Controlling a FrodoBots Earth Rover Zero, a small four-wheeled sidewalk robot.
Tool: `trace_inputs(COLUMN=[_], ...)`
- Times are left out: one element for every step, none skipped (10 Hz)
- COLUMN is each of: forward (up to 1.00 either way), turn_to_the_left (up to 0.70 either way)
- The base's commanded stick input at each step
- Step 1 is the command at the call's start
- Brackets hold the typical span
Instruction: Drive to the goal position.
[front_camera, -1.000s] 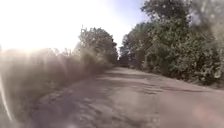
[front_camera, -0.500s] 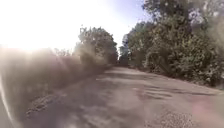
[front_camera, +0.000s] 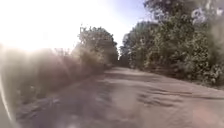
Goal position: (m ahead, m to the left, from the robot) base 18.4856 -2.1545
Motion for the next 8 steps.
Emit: trace_inputs(forward=[0.70, 0.70, 0.70, 0.70, 0.70, 0.70, 0.70, 0.70], turn_to_the_left=[0.00, 0.00, 0.00, 0.00, 0.00, 0.00, 0.00, 0.00])
